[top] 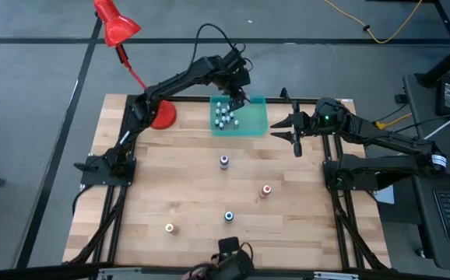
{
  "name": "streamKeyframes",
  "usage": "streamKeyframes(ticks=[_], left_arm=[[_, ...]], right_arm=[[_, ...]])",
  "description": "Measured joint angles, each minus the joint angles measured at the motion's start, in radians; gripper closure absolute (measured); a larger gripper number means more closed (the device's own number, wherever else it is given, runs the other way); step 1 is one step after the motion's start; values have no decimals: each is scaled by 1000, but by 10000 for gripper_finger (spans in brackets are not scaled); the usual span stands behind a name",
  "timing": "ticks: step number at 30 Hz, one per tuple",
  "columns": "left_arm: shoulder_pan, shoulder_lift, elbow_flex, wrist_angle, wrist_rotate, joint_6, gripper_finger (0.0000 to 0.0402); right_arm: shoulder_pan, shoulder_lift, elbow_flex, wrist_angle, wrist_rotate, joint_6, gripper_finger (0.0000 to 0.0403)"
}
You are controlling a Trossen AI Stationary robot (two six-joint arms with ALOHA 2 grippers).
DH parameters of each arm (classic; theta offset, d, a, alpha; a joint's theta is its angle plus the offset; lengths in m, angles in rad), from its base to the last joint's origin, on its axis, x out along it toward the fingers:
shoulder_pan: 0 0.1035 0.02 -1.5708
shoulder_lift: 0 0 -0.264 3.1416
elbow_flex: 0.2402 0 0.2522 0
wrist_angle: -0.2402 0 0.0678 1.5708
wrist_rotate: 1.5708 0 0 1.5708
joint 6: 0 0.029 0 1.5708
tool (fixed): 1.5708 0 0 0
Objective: Pick & Place food coloring
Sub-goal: Put the large pink food coloring bottle into the green bin
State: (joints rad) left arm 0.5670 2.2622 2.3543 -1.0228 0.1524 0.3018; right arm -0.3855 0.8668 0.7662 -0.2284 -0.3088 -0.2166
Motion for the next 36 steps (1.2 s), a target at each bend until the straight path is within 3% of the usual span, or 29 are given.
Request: streamKeyframes(ticks=[8,23,36], left_arm=[[28,94,-1,-9,52,0,254],[35,191,-1,-25,57,26,254],[44,195,-1,-31,50,56,255]], right_arm=[[0,0,0,0,0,0,287],[0,0,0,0,0,2,287],[0,0,0,0,-1,4,287]])
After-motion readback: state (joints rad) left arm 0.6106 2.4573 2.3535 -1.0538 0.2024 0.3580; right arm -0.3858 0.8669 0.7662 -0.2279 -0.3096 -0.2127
